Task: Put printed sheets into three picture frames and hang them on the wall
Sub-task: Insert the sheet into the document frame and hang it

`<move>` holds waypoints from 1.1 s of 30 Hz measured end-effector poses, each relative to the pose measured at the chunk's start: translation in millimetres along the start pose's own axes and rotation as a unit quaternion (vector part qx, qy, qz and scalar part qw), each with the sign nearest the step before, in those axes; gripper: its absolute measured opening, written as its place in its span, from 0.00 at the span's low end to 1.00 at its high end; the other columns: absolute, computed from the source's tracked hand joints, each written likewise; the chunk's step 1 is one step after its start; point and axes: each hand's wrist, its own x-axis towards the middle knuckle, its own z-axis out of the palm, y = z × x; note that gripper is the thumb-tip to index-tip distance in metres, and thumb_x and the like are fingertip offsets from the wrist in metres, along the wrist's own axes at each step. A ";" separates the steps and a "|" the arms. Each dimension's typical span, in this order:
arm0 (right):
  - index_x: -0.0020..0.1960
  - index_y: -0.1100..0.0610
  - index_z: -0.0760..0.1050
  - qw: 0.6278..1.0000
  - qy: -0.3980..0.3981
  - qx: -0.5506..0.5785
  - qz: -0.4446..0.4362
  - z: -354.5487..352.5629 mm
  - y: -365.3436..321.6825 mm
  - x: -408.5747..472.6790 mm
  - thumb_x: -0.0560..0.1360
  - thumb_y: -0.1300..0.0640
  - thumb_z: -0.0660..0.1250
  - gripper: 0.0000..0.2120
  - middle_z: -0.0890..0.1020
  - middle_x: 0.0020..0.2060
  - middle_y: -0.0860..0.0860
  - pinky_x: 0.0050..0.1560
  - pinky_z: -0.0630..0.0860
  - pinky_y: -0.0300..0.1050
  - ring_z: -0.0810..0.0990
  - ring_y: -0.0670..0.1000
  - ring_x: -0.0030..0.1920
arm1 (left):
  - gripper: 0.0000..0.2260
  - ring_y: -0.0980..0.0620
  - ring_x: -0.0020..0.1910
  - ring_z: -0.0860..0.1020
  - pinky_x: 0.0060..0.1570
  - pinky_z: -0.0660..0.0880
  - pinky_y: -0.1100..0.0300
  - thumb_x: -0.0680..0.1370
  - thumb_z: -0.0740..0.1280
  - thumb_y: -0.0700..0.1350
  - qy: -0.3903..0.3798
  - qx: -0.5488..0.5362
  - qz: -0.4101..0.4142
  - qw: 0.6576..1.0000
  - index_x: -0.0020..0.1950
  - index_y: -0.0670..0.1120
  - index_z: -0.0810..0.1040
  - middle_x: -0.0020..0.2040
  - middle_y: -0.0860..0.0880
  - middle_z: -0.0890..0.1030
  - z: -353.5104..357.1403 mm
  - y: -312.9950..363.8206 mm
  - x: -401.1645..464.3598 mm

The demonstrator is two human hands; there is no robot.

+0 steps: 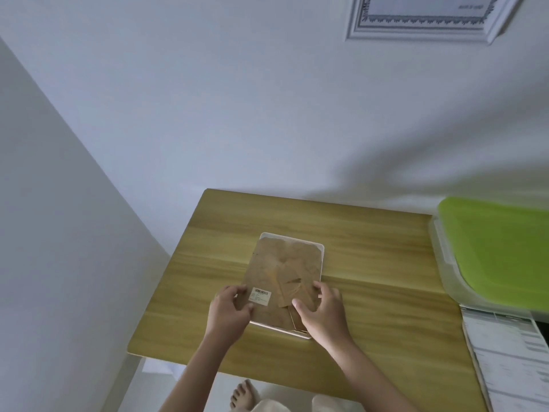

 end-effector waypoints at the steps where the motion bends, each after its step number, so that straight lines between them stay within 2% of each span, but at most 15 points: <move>1: 0.67 0.55 0.67 1.000 0.003 -0.005 0.008 5.2 -1.2 0.6 0.70 0.48 0.71 0.29 0.68 0.59 0.52 0.53 0.68 0.36 0.71 0.47 0.55 | 0.17 0.52 0.51 0.76 0.51 0.73 0.60 0.70 0.72 0.41 -0.011 0.005 0.005 1.000 0.59 0.46 0.78 0.53 0.53 0.76 -3.1 -3.3 4.6; 4: 0.67 0.55 0.67 0.999 0.023 -0.019 0.033 14.7 0.8 2.3 0.69 0.47 0.71 0.30 0.67 0.61 0.54 0.59 0.71 0.42 0.72 0.52 0.60 | 0.19 0.53 0.47 0.76 0.46 0.72 0.63 0.68 0.74 0.43 -0.055 0.024 0.025 0.998 0.58 0.47 0.78 0.54 0.52 0.74 -9.4 -9.6 17.2; 7: 0.67 0.54 0.68 0.997 0.045 -0.019 0.053 17.9 3.2 2.6 0.69 0.47 0.72 0.30 0.66 0.60 0.53 0.60 0.72 0.44 0.73 0.52 0.60 | 0.21 0.55 0.45 0.77 0.43 0.72 0.65 0.67 0.75 0.43 -0.088 0.035 0.049 0.994 0.59 0.45 0.78 0.54 0.51 0.73 -12.5 -13.2 29.9; 12: 0.66 0.54 0.69 0.995 0.068 -0.028 0.073 21.4 2.6 3.2 0.69 0.47 0.71 0.28 0.66 0.58 0.51 0.55 0.73 0.42 0.75 0.50 0.53 | 0.21 0.57 0.43 0.78 0.38 0.69 0.71 0.68 0.73 0.43 -0.133 0.073 0.085 0.985 0.61 0.47 0.77 0.54 0.53 0.72 -11.3 -20.6 41.5; 15: 0.66 0.55 0.70 0.995 0.071 -0.031 0.065 21.4 6.1 2.0 0.69 0.48 0.72 0.27 0.65 0.56 0.49 0.51 0.74 0.40 0.77 0.49 0.48 | 0.23 0.58 0.41 0.78 0.37 0.69 0.68 0.68 0.73 0.45 -0.155 0.103 0.098 0.978 0.63 0.52 0.75 0.55 0.55 0.72 -12.2 -24.6 47.2; 19: 0.65 0.54 0.71 0.996 0.072 -0.029 0.046 18.2 13.7 0.4 0.68 0.51 0.73 0.27 0.66 0.53 0.49 0.52 0.75 0.42 0.75 0.49 0.45 | 0.22 0.56 0.40 0.75 0.39 0.70 0.66 0.70 0.71 0.41 -0.176 0.087 0.115 0.974 0.63 0.53 0.75 0.57 0.55 0.76 -11.9 -27.7 54.9; 22: 0.65 0.52 0.71 0.997 0.064 -0.006 0.039 13.9 19.5 -1.3 0.68 0.52 0.74 0.27 0.67 0.53 0.48 0.47 0.73 0.35 0.74 0.47 0.42 | 0.21 0.57 0.40 0.74 0.41 0.71 0.64 0.70 0.70 0.38 -0.182 0.064 0.115 0.974 0.61 0.54 0.77 0.54 0.56 0.76 -10.5 -31.3 58.5; 25: 0.64 0.49 0.72 0.996 0.056 0.045 0.043 10.9 25.1 -0.9 0.67 0.54 0.76 0.28 0.67 0.54 0.48 0.44 0.71 0.31 0.74 0.47 0.42 | 0.23 0.54 0.48 0.76 0.46 0.72 0.63 0.70 0.71 0.38 -0.201 0.051 0.110 0.972 0.62 0.54 0.76 0.54 0.55 0.76 -9.4 -32.2 65.2; 27: 0.64 0.48 0.72 0.994 0.055 0.078 0.049 7.8 29.2 0.9 0.66 0.55 0.76 0.28 0.69 0.56 0.49 0.43 0.72 0.31 0.74 0.47 0.41 | 0.26 0.51 0.51 0.77 0.52 0.75 0.57 0.69 0.73 0.38 -0.217 0.047 0.099 0.970 0.64 0.56 0.74 0.53 0.53 0.76 -9.3 -30.3 70.5; 29: 0.64 0.48 0.73 0.994 0.044 0.089 0.046 3.8 34.3 3.4 0.66 0.56 0.77 0.28 0.70 0.57 0.50 0.44 0.74 0.33 0.74 0.46 0.40 | 0.30 0.49 0.42 0.78 0.49 0.79 0.50 0.68 0.73 0.36 -0.245 0.017 0.079 0.966 0.66 0.58 0.72 0.45 0.51 0.77 -9.4 -29.6 76.7; 31: 0.65 0.48 0.72 0.995 0.027 0.090 0.038 -0.9 38.3 5.8 0.65 0.58 0.77 0.30 0.70 0.57 0.51 0.43 0.76 0.35 0.74 0.46 0.39 | 0.32 0.50 0.34 0.75 0.41 0.80 0.53 0.69 0.72 0.32 -0.275 -0.007 0.062 0.959 0.67 0.55 0.70 0.39 0.49 0.74 -9.7 -25.8 80.7; 33: 0.65 0.47 0.71 0.996 0.015 0.084 0.031 -4.0 40.7 8.7 0.65 0.59 0.77 0.32 0.70 0.57 0.51 0.43 0.76 0.35 0.74 0.45 0.38 | 0.31 0.50 0.31 0.74 0.35 0.79 0.56 0.69 0.71 0.30 -0.290 -0.015 0.055 0.955 0.68 0.52 0.70 0.38 0.46 0.72 -9.3 -22.4 83.8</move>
